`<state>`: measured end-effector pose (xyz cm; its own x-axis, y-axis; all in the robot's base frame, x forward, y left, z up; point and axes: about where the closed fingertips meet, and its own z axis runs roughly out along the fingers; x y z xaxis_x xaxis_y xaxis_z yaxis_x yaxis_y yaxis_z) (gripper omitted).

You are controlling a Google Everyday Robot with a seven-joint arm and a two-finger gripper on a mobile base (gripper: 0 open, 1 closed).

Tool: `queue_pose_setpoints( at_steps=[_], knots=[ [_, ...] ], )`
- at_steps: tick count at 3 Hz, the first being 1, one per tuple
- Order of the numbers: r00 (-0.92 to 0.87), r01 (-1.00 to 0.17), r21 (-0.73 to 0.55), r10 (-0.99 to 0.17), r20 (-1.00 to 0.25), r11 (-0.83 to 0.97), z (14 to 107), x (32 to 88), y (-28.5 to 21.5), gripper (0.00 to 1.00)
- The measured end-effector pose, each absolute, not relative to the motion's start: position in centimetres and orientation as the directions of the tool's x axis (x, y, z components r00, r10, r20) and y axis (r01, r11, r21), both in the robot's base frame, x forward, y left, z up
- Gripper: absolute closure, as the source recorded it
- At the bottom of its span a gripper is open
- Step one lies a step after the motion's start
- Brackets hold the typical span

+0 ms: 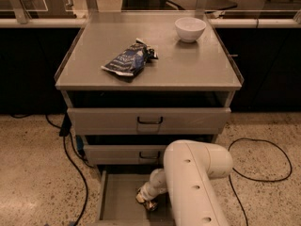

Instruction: Pick orange can from bottom drawer and place on counter

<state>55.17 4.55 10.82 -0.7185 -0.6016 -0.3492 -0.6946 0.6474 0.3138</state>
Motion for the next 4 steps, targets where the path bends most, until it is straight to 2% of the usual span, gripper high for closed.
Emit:
queue_pose_setpoints(
  at_steps=[1,2,4],
  knots=[
    [-0.718,-0.695,0.314,-0.602,-0.349,0.647,11.1,55.2,4.6,1.00],
    [-0.682,-0.727,0.282,-0.609,-0.405,0.627,13.4,54.5,3.7,1.00],
    [-0.538,-0.812,0.165,-0.611,-0.580,0.559,20.3,52.8,2.5,1.00]
  ],
)
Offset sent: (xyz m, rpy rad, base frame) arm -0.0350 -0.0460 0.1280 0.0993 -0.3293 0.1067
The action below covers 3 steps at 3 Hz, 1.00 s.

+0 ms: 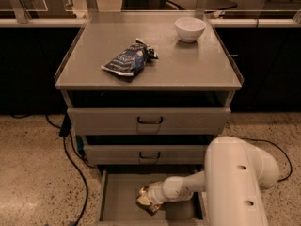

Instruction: Pick orange can from bottom drawer and place on counter

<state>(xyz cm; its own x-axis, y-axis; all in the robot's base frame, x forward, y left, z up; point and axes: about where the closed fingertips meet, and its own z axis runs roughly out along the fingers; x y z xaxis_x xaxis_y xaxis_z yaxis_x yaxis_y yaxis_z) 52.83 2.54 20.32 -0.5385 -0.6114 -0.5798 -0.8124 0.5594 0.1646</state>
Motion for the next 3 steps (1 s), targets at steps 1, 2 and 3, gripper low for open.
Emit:
queue_pose_setpoints(
  at_steps=[1,2,3],
  knots=[
    [-0.456,-0.857,0.103,-0.651,-0.607,0.505,20.7,50.7,3.4,1.00],
    [-0.296,-0.878,-0.063,-0.641,-0.708,0.475,23.3,52.0,4.9,1.00],
    [-0.132,-0.852,-0.233,-0.621,-0.772,0.470,27.8,52.5,5.2,1.00]
  ],
)
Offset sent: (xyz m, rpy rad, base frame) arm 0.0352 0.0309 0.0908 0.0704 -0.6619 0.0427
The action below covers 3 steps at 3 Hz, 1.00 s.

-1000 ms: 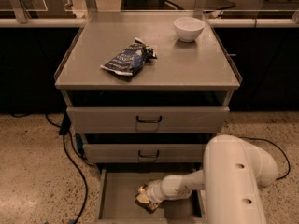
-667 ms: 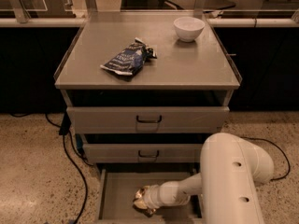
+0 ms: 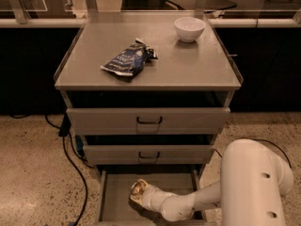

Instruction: Pick orange can from bottom drawer and place on counter

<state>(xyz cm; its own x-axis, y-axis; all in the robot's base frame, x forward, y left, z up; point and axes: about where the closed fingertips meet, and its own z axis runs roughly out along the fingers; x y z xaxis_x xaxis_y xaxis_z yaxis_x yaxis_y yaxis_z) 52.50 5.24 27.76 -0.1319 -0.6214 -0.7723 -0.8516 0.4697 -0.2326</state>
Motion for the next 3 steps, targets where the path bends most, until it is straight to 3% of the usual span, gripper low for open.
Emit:
queue_pose_setpoints(
  at_steps=[2,3],
  knots=[
    [-0.066,-0.807,-0.309,-0.597,-0.800,0.503,29.04,53.86,5.21,1.00],
    [-0.066,-0.807,-0.309,-0.597,-0.800,0.503,29.04,53.86,5.22,0.84]
  ],
)
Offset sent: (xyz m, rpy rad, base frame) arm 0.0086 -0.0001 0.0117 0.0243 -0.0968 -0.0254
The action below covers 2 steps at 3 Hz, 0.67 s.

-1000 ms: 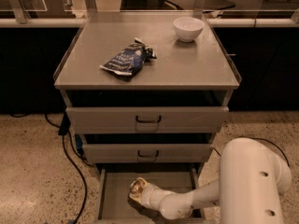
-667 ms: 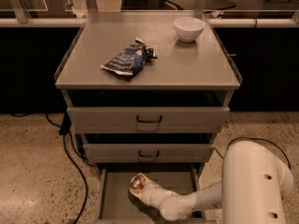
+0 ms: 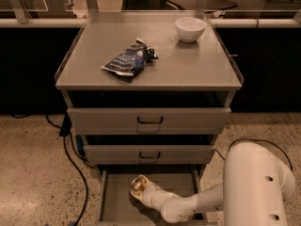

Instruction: Pick orange can from bottom drawer and place on counter

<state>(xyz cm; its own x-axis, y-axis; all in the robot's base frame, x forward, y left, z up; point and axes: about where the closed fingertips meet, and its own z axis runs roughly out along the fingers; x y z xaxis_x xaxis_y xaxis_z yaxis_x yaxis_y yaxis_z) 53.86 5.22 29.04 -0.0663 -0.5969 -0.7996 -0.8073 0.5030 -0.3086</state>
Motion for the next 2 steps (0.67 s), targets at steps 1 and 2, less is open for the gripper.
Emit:
queue_pose_setpoints(
  at_steps=[1,2],
  knots=[
    [-0.066,-0.807,-0.309,-0.597,-0.800,0.503,29.04,53.86,5.22,0.62],
    [-0.066,-0.807,-0.309,-0.597,-0.800,0.503,29.04,53.86,5.22,0.38]
  ],
)
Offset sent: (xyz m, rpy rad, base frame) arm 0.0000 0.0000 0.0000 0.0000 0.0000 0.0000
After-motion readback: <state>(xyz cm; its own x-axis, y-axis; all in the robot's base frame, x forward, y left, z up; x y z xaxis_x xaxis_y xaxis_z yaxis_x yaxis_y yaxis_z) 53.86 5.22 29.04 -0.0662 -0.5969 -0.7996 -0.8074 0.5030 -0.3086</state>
